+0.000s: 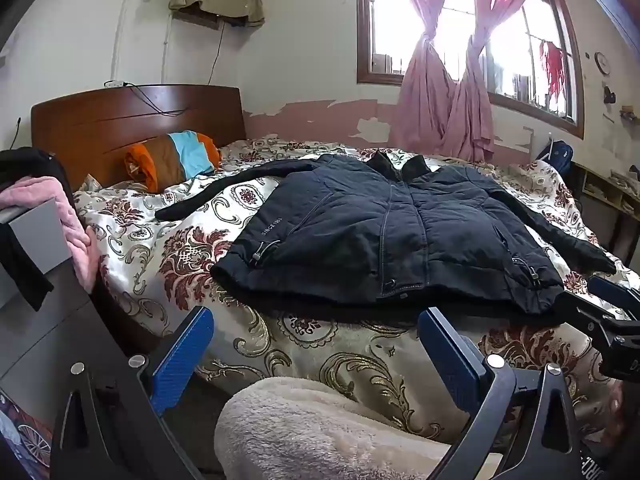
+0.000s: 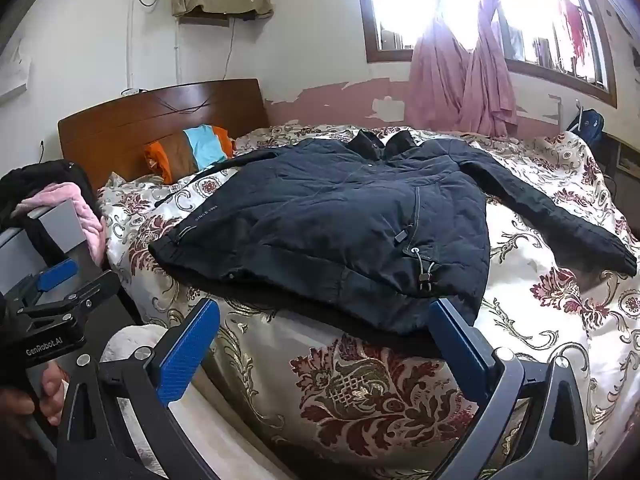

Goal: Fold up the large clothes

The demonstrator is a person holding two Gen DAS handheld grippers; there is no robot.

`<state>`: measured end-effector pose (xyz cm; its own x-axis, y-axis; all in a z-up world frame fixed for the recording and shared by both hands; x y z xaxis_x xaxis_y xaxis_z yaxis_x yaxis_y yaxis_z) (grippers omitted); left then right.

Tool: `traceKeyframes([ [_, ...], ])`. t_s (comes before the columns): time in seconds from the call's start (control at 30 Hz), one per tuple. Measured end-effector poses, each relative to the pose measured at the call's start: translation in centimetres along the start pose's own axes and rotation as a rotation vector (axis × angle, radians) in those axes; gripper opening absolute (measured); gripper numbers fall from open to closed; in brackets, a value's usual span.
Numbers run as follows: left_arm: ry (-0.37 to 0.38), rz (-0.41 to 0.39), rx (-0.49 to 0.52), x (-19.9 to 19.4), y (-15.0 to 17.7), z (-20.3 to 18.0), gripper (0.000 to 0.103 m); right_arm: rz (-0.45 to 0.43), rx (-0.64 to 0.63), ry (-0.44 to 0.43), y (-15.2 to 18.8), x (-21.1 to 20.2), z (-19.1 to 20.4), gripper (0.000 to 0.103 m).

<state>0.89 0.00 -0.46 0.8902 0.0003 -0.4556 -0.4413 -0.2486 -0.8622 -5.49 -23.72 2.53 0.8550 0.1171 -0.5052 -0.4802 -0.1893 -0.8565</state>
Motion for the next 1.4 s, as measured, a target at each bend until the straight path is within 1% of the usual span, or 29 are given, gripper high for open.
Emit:
traceKeyframes([
  [0.8,-0.003,0.002,-0.003,-0.04,0.02,-0.05,0.103,0.002,0.006,-0.002,0.05,0.17,-0.3,0.102],
  [0.87,-0.003,0.003,-0.002,-0.05,-0.51,-0.01,0.103,0.002,0.006,-0.003,0.06,0.17,-0.29,0.102],
  [1.4,-0.004,0.002,-0.003,-0.07,-0.54,0.2,0.103,0.005,0.009,-0.004,0.13,0.32,-0.24,0.102],
])
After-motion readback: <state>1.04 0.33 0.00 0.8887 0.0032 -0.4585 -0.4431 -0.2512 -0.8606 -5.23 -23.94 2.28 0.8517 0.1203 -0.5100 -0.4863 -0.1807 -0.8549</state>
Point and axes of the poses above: each gripper's, at about its wrist camera, not at the fingertips, and x roughly the way its jaws point, z to its left, y to its underside, the point moved 1 cm from there along x, roughly the way its jaws point, and after that the axes turned 14 degrees about -x, right-handed, at the moved point
